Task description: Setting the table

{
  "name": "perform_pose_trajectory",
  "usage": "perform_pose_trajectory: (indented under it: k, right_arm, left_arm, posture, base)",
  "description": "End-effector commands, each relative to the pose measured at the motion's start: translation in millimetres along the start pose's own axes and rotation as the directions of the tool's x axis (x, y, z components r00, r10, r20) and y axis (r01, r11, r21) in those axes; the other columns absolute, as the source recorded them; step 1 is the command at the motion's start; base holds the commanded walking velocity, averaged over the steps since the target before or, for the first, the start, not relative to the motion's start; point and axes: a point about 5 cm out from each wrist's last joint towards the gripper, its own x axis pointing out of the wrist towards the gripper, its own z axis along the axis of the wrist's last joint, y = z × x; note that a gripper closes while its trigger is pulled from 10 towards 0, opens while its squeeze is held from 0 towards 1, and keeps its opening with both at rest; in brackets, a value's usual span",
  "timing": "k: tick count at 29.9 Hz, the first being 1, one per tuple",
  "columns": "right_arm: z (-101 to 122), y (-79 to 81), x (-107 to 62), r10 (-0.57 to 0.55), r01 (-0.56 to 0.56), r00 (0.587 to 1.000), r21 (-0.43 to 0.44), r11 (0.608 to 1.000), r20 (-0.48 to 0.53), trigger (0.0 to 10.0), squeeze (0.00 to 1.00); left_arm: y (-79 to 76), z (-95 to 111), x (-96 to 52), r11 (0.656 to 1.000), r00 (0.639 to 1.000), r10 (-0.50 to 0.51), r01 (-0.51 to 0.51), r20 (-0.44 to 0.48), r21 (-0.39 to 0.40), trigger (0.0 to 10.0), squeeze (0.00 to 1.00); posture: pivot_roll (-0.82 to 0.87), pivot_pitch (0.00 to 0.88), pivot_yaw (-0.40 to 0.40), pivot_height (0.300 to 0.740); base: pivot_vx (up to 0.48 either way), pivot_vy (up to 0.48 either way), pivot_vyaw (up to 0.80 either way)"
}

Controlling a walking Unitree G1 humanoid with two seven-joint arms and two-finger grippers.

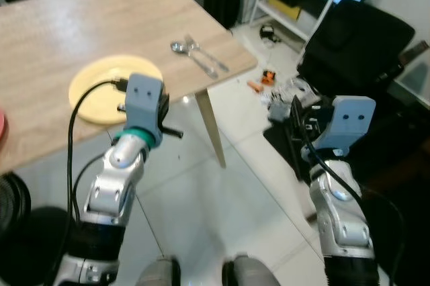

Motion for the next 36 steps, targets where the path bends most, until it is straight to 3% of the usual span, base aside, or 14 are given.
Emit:
perform_pose_trajectory:
  k: [1, 36]
  right_arm:
    - [-2.1, -0.9, -1.9, -0.002, 0.002, 1.0, -0.007, 1.0, -0.007, 10.0, 0.0]
    - [-5.3, -12.1, -5.3, -0.065, 0.065, 0.998, -0.028, 0.998, -0.008, 10.0, 0.0]
  left_arm:
    - [0.0, -7.7, -1.8, 1.0, 1.0, 0.005, -0.005, -0.026, -0.002, 10.0, 0.0]
    - [-8.1, -13.6, 5.8, 0.999, 0.999, -0.033, 0.033, -0.033, -0.01, 10.0, 0.0]
  posture:
    - [-0.04, 0.0, 0.048, 0.74]
    - [-0.07, 0.0, 0.074, 0.74]
  base:
    - [-0.319, 0.0, 0.0]
    - [-0.315, 0.0, 0.0]
